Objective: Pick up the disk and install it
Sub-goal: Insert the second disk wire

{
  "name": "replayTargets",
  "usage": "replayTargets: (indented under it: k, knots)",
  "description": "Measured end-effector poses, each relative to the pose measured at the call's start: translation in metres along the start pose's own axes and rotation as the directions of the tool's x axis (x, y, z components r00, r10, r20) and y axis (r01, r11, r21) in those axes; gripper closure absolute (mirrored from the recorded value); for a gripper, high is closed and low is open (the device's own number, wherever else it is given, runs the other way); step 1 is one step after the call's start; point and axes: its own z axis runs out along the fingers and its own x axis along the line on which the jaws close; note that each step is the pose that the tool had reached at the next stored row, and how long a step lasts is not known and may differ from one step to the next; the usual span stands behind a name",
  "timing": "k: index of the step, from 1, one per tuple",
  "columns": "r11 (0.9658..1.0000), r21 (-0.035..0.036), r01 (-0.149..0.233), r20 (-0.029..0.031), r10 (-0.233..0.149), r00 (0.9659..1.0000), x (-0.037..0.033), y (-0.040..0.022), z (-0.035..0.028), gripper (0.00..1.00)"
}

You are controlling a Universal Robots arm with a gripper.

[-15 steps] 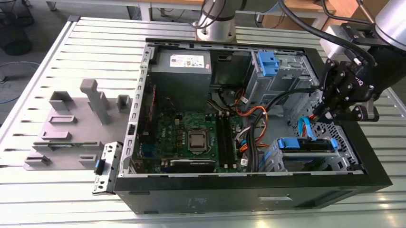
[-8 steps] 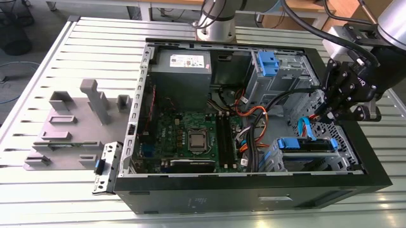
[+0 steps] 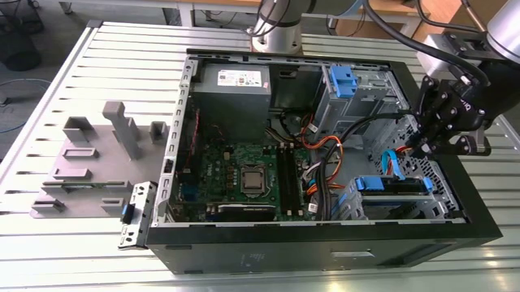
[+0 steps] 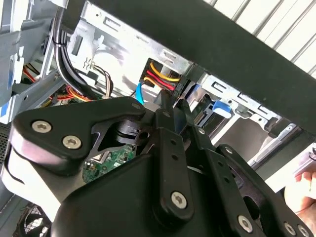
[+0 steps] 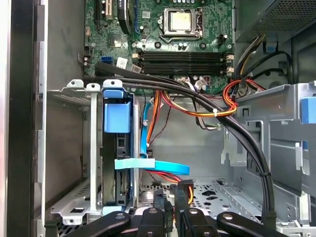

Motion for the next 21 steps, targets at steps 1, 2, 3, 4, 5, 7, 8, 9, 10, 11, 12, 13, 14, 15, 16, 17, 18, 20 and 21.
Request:
replayTargets:
  k: [1, 2, 3, 4, 5, 7, 8, 9, 10, 11, 12, 13, 14, 15, 16, 17, 18, 20, 21]
  knots:
    - [1.0000, 0.0000, 0.000, 0.0000, 0.000, 1.0000, 0.0000, -0.0012, 0.0001, 0.77]
    - [1.0000, 0.0000, 0.000, -0.0001, 0.000, 1.0000, -0.0001, -0.0025, 0.0002, 0.77]
    - [1.0000, 0.0000, 0.000, 0.0001, 0.000, 1.0000, -0.0001, -0.0037, 0.0004, 0.77]
    - [1.0000, 0.0000, 0.000, 0.0000, 0.000, 1.0000, -0.0001, -0.0048, 0.0006, 0.77]
    - [1.0000, 0.0000, 0.000, 0.0001, 0.000, 1.0000, -0.0002, -0.0059, 0.0007, 0.77]
    - [1.0000, 0.0000, 0.000, 0.0001, 0.000, 1.0000, -0.0003, -0.0076, 0.0010, 0.77]
    - [1.0000, 0.0000, 0.000, 0.0001, 0.000, 1.0000, -0.0003, -0.0083, 0.0011, 0.77]
    - [1.0000, 0.0000, 0.000, 0.0000, 0.000, 1.0000, -0.0003, -0.0089, 0.0013, 0.77]
    - [1.0000, 0.0000, 0.000, 0.0000, 0.000, 1.0000, -0.0003, -0.0094, 0.0016, 0.77]
    - [1.0000, 0.0000, 0.000, -0.0001, 0.000, 1.0000, -0.0003, -0.0099, 0.0019, 0.77]
    - [1.0000, 0.0001, 0.000, -0.0002, 0.000, 1.0000, -0.0002, -0.0101, 0.0020, 0.77]
    - [1.0000, 0.0000, 0.000, -0.0001, 0.000, 1.0000, -0.0003, -0.0105, 0.0022, 0.77]
    - [1.0000, 0.0000, 0.000, 0.0000, 0.000, 1.0000, -0.0003, -0.0109, 0.0023, 0.77]
    - [1.0000, 0.0000, 0.000, 0.0001, 0.000, 1.0000, -0.0003, -0.0113, 0.0024, 0.77]
    - [1.0000, 0.0000, 0.000, 0.0001, 0.000, 1.0000, -0.0003, -0.0118, 0.0024, 0.77]
    - [1.0000, 0.0000, 0.000, 0.0000, 0.000, 1.0000, -0.0003, -0.0120, 0.0024, 0.77]
    - [1.0000, 0.0000, 0.000, -0.0001, 0.000, 1.0000, -0.0003, -0.0120, 0.0025, 0.77]
    - [1.0000, 0.0000, 0.000, -0.0001, 0.000, 1.0000, -0.0003, -0.0121, 0.0025, 0.77]
    - [1.0000, 0.0000, 0.000, 0.0000, 0.000, 1.0000, -0.0003, -0.0122, 0.0025, 0.77]
